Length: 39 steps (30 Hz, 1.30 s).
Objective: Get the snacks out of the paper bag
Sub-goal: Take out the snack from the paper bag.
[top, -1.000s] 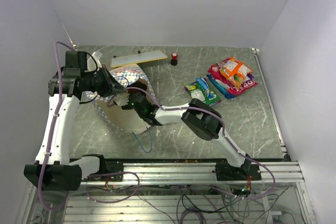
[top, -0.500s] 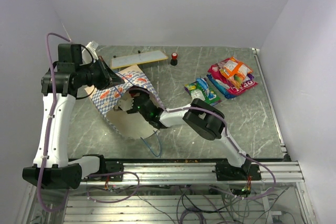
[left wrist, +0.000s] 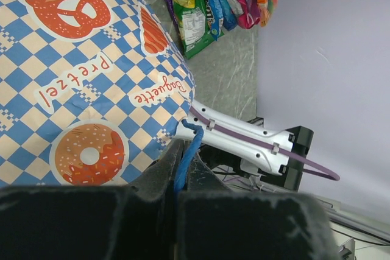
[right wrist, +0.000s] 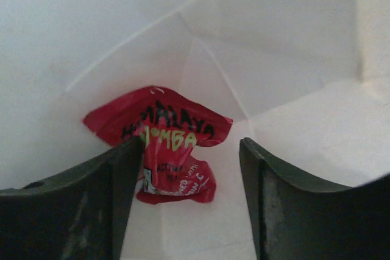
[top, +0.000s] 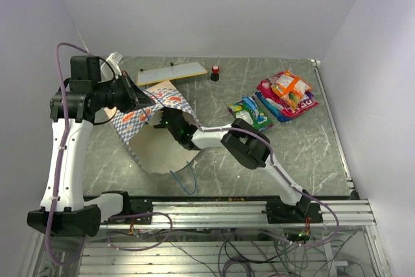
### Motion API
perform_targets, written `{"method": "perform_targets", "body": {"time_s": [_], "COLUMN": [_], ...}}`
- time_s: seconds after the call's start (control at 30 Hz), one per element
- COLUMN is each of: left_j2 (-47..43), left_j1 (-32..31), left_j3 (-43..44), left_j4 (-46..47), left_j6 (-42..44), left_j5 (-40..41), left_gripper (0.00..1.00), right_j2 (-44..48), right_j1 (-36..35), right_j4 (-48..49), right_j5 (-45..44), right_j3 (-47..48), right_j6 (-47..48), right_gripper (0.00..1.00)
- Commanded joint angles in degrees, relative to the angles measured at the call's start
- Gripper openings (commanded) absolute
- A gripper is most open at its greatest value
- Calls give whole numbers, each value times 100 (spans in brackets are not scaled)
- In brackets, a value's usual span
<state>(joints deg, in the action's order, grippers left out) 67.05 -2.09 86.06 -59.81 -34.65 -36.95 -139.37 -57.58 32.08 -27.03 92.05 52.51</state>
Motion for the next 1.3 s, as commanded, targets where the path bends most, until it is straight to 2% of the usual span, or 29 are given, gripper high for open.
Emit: {"method": "perform_targets", "body": {"time_s": [0.0, 0.23, 0.37, 0.6, 0.73, 0.87, 1.07, 1.27], "left_j2": [-120, -113, -137, -127, -83, -56, -91, -90], "left_j1": [-31, -36, -28, -32, -28, -26, -22, -22], "left_j3": [67, 28, -89, -107, -90, -104, -206, -389], "left_j4": [-43, -58, -1, 5, 25, 56, 169, 262], "left_j6": [108, 60, -15, -76, -102, -124, -182, -209], "left_j5": [-121, -13, 4, 175, 320, 436, 554, 566], "left_gripper": [7, 7, 7, 7, 7, 7, 7, 7], "right_j2": [-187, -54, 177, 830, 1472, 2256, 3615, 5639], "right_j1": [149, 75, -59, -266, -402, -602, -799, -832], "right_j4": [-274, -548, -495, -570, -711, -869, -1219, -1014], "right_j5": [21, 335, 533, 686, 863, 960, 1194, 1628], "right_j3": [173, 209, -45, -548, -1220, -1941, -3130, -4657], "right_j6": [-343, -486, -444, -715, -1104, -1521, -2065, -2304], "right_gripper": [60, 29, 16, 7, 0, 0, 0, 0]}}
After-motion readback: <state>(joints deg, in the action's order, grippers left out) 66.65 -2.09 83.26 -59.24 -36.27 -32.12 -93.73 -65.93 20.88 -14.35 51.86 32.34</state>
